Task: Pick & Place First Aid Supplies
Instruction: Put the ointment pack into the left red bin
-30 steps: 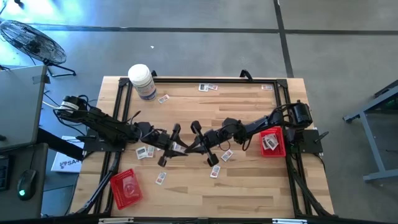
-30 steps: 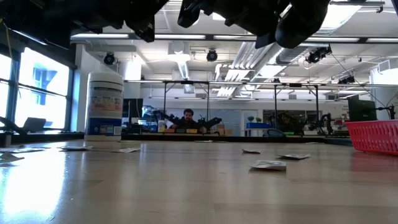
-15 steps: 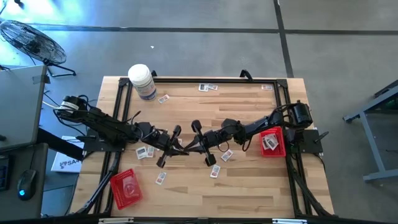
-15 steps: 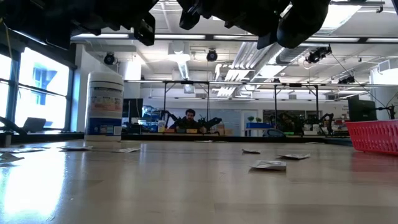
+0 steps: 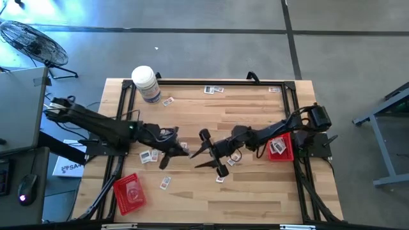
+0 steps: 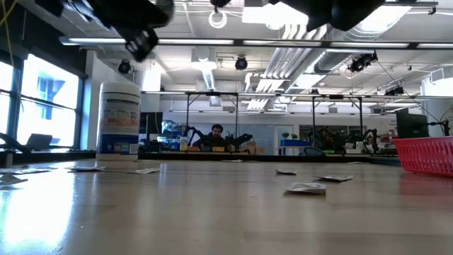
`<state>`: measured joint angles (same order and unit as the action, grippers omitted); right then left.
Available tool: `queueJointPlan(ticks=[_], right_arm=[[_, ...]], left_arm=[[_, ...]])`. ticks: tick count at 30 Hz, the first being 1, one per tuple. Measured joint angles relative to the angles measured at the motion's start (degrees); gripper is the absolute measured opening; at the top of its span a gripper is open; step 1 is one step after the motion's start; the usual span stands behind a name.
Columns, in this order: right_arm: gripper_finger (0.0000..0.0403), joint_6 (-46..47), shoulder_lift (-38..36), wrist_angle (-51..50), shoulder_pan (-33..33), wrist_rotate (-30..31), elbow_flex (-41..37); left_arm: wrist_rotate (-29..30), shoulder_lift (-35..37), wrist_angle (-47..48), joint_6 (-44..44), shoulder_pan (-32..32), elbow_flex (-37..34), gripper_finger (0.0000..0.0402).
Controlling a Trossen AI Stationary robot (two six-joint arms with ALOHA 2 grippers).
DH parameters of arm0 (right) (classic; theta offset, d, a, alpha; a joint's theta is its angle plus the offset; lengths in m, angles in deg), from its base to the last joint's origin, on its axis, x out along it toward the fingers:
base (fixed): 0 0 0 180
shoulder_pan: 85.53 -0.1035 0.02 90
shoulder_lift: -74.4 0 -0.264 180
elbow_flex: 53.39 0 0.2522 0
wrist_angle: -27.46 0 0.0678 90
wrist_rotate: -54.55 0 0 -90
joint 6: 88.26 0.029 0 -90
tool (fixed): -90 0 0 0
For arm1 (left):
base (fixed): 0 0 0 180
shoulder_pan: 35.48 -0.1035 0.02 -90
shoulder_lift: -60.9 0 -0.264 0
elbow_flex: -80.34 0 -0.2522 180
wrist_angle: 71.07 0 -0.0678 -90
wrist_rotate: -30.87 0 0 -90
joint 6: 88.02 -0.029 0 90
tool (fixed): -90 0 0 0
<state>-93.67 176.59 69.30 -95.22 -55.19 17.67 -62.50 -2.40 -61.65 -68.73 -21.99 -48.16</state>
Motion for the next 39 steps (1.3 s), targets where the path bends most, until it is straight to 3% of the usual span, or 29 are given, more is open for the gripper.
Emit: queueJointPlan(ticks=[6,10,16,24,32,39], right_arm=[[0.0170,0.20,0.03,-18.94,-2.36,3.08,-0.09],[0.0160,-3.58,0.11,-22.35,-3.64,10.93,-0.09],[0.0146,-3.61,0.11,-23.26,-4.70,12.17,-0.09],[0.0140,-3.60,0.11,-23.25,-5.49,13.55,-0.07],[0.0140,-2.36,0.11,-22.98,-5.49,13.66,-0.04],[0.0140,-2.02,0.14,-23.44,-5.47,13.64,-0.02]], left_arm=[[-1.41,2.78,39.40,21.60,7.88,12.94,0.0001],[-3.54,2.46,48.91,39.35,15.76,14.44,0.0000],[-3.70,1.23,49.54,58.82,29.44,10.10,0.0000],[-5.25,-4.43,46.68,71.94,41.84,3.72,0.0000],[-5.51,-9.67,34.60,72.58,44.30,1.45,0.0000],[-10.50,-15.12,33.93,72.57,44.27,1.17,0.0031]])
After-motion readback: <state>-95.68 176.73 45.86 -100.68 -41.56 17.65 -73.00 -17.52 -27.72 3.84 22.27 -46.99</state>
